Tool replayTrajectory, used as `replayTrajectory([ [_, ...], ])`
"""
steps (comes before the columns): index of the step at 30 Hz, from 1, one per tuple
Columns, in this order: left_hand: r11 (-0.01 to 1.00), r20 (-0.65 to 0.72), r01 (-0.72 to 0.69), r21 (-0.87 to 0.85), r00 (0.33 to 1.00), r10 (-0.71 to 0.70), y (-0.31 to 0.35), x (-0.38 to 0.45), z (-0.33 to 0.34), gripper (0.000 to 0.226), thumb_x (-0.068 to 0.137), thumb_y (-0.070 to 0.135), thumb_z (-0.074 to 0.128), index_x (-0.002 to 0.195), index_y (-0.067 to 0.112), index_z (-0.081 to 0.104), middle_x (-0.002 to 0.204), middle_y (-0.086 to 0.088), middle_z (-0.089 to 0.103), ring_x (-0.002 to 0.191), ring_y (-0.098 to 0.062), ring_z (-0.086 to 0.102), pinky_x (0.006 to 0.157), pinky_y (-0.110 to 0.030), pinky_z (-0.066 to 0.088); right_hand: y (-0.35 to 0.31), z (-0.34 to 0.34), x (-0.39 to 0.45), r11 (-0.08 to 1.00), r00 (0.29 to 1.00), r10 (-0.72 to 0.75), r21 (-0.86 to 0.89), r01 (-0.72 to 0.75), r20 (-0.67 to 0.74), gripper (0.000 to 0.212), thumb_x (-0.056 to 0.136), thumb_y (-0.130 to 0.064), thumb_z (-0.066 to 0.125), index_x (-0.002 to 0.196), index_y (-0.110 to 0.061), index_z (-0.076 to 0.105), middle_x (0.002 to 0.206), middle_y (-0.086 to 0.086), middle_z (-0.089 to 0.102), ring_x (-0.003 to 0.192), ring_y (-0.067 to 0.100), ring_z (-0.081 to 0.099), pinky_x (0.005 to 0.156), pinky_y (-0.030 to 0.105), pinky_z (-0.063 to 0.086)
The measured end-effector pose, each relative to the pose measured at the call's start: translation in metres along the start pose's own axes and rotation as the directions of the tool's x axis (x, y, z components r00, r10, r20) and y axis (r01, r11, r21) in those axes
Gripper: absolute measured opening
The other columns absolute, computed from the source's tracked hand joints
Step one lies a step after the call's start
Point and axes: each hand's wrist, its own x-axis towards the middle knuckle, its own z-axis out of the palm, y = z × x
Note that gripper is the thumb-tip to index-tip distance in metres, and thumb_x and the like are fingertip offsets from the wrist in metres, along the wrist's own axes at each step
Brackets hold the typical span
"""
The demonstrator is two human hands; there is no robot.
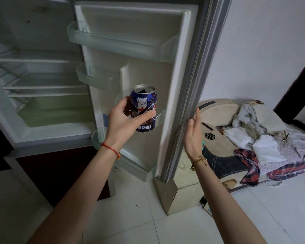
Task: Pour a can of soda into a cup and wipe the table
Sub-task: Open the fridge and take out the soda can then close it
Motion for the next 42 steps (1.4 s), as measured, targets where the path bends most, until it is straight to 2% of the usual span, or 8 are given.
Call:
replayTrajectory([
  [9, 0.999, 0.049, 0.029, -0.016, 0.998, -0.028, 0.004, -0.035, -0.041, 0.043, 0.067, 0.017, 0.09, 0.099, 0.034, 0.068, 0.092, 0.021, 0.075, 0.091, 0.002, 0.07, 0.074, -0.009, 0.051, -0.034, 0.012, -0.047, 1.0, 0.999, -0.005, -0.014, 0.005, -0.038, 0.056, 0.105, -0.046, 0.027, 0.157, -0.033, 0.012, 0.164, -0.014, 0.016, 0.15, 0.007, 0.02, 0.124, 0.042, 0.021],
  [19, 0.998, 0.071, 0.065, -0.002, 0.995, -0.064, 0.013, -0.077, -0.101, 0.051, 0.063, 0.023, 0.092, 0.108, 0.03, 0.068, 0.099, 0.016, 0.075, 0.095, 0.0, 0.069, 0.077, -0.011, 0.052, -0.076, 0.035, -0.114, 0.996, 0.998, -0.044, -0.074, 0.041, -0.045, 0.055, 0.106, -0.041, 0.028, 0.157, -0.032, 0.012, 0.15, -0.043, 0.01, 0.143, -0.016, 0.014, 0.116, 0.016, 0.015],
  [24, 0.997, 0.084, 0.081, -0.013, 0.993, -0.08, 0.018, -0.096, -0.128, 0.058, 0.064, 0.024, 0.091, 0.117, 0.025, 0.067, 0.105, 0.014, 0.074, 0.099, -0.001, 0.069, 0.082, -0.015, 0.055, -0.098, 0.047, -0.147, 0.995, 0.997, -0.068, -0.075, 0.065, -0.036, 0.056, 0.105, -0.04, 0.03, 0.158, -0.031, 0.013, 0.15, -0.043, 0.012, 0.143, -0.015, 0.017, 0.115, 0.012, 0.017],
  [30, 0.995, 0.045, 0.098, -0.019, 0.994, -0.097, 0.024, -0.112, -0.155, 0.06, 0.065, 0.022, 0.091, 0.12, 0.022, 0.066, 0.106, 0.012, 0.075, 0.099, -0.002, 0.069, 0.082, -0.018, 0.055, -0.111, 0.054, -0.18, 0.974, 0.982, -0.187, -0.123, 0.188, 0.022, 0.057, 0.105, -0.034, 0.038, 0.158, -0.028, 0.017, 0.161, -0.019, 0.024, 0.146, 0.0, 0.029, 0.12, 0.037, 0.032],
  [32, 0.993, 0.036, 0.112, -0.03, 0.993, -0.11, 0.026, -0.118, -0.162, 0.059, 0.065, 0.021, 0.091, 0.119, 0.023, 0.066, 0.106, 0.012, 0.074, 0.1, -0.002, 0.069, 0.084, -0.02, 0.056, -0.113, 0.058, -0.189, 0.962, 0.974, -0.224, -0.149, 0.227, 0.035, 0.06, 0.103, -0.034, 0.044, 0.157, -0.031, 0.019, 0.156, -0.008, 0.038, 0.138, 0.006, 0.043, 0.113, 0.04, 0.042],
  [35, 0.994, 0.017, 0.108, -0.032, 0.994, -0.107, 0.027, -0.127, -0.172, 0.05, 0.065, 0.02, 0.09, 0.108, 0.032, 0.066, 0.102, 0.02, 0.074, 0.096, 0.001, 0.069, 0.077, -0.012, 0.053, -0.117, 0.066, -0.196, 0.945, 0.961, -0.276, -0.186, 0.269, -0.018, 0.063, 0.099, -0.029, 0.056, 0.154, -0.025, 0.027, 0.127, -0.003, 0.06, 0.103, 0.012, 0.064, 0.091, 0.042, 0.055],
  [38, 0.994, -0.018, 0.105, -0.017, 0.994, -0.105, 0.028, -0.136, -0.183, 0.049, 0.063, 0.021, 0.09, 0.103, 0.037, 0.066, 0.102, 0.021, 0.074, 0.096, 0.002, 0.069, 0.076, -0.009, 0.051, -0.123, 0.075, -0.195, 0.915, 0.932, -0.363, -0.191, 0.355, -0.01, 0.059, 0.096, -0.023, 0.062, 0.15, -0.015, 0.037, 0.11, -0.003, 0.064, 0.087, 0.01, 0.063, 0.079, 0.037, 0.058],
  [42, 0.996, -0.086, 0.09, 0.001, 0.992, -0.09, 0.033, -0.148, -0.195, 0.052, 0.059, 0.028, 0.091, 0.104, 0.038, 0.067, 0.104, 0.02, 0.074, 0.098, 0.001, 0.069, 0.077, -0.007, 0.05, -0.136, 0.09, -0.191, 0.855, 0.872, -0.486, -0.178, 0.488, 0.058, 0.058, 0.094, -0.025, 0.066, 0.146, -0.015, 0.042, 0.108, -0.003, 0.061, 0.088, 0.004, 0.058, 0.078, 0.027, 0.056],
])
